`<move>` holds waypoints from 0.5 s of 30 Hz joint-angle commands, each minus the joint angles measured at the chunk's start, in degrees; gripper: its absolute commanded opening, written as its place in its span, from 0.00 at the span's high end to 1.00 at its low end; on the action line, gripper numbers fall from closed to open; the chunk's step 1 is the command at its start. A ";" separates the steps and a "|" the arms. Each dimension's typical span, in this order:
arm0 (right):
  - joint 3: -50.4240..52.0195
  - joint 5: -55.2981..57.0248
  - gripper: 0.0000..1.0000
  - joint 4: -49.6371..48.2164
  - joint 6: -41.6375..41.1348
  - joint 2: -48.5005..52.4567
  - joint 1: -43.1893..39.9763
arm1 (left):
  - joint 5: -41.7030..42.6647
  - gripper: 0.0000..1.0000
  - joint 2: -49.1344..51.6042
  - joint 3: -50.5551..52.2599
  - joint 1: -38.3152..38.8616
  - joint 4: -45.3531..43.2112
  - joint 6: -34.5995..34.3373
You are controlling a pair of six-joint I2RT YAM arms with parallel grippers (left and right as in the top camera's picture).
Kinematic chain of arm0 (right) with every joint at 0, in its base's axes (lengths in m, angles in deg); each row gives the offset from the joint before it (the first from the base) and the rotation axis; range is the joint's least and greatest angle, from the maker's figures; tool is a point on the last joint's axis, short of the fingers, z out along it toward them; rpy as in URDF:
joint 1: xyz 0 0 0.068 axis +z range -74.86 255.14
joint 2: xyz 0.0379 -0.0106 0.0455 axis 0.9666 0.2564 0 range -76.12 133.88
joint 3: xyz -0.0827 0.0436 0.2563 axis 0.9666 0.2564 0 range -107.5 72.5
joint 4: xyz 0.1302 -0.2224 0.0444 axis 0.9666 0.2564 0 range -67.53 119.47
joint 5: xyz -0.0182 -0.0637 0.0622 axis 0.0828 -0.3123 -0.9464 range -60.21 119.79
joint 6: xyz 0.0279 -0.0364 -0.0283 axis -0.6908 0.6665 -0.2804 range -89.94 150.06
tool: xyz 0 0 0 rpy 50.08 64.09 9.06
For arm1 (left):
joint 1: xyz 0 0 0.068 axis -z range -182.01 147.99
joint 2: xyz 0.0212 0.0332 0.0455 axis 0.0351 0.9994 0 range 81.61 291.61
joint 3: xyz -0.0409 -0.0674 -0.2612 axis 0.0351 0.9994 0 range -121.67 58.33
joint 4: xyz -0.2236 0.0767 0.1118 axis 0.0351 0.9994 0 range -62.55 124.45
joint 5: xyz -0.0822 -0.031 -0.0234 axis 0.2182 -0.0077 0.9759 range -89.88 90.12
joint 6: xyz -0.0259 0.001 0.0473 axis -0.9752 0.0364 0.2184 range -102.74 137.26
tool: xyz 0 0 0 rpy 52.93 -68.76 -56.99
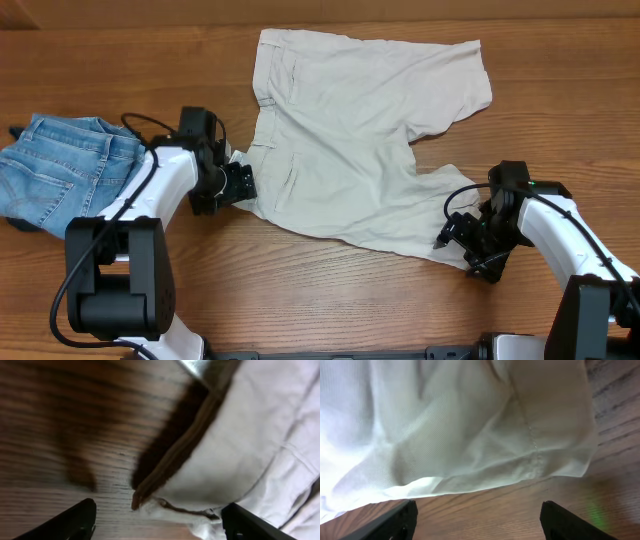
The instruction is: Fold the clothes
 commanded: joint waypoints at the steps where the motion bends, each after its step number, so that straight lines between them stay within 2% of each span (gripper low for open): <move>1: -0.72 -0.46 0.17 0.02 0.24 -0.81 -0.13 | -3.82 0.22 0.07 2.29 -0.24 -4.15 -11.23; 4: -0.72 -0.44 0.17 -0.24 0.24 -0.81 -0.13 | -3.89 0.37 0.61 2.60 -0.11 -6.99 -11.63; 6: -0.72 -0.04 0.17 -0.61 0.24 -0.81 -0.13 | -3.80 0.52 1.55 2.64 0.24 -9.01 -11.61; 9: -0.72 0.66 0.17 -0.63 0.26 -0.81 -0.13 | -2.32 0.80 4.09 2.67 0.42 -8.59 -10.21; 10: -0.72 1.03 0.17 -0.61 0.26 -0.81 -0.13 | -1.16 0.84 4.70 2.67 0.52 -7.98 -9.18; 13: -0.72 1.03 0.16 -0.72 0.26 -0.81 -0.13 | -0.59 0.84 4.79 2.64 0.57 -5.62 -7.58; 14: -0.70 1.03 0.16 -1.05 0.26 -0.79 -0.13 | -0.63 0.76 4.79 2.64 0.52 -5.18 -7.02; 15: -0.70 1.03 0.14 -1.31 0.26 -0.79 -0.13 | -0.81 0.62 4.79 2.64 0.52 -4.50 -7.04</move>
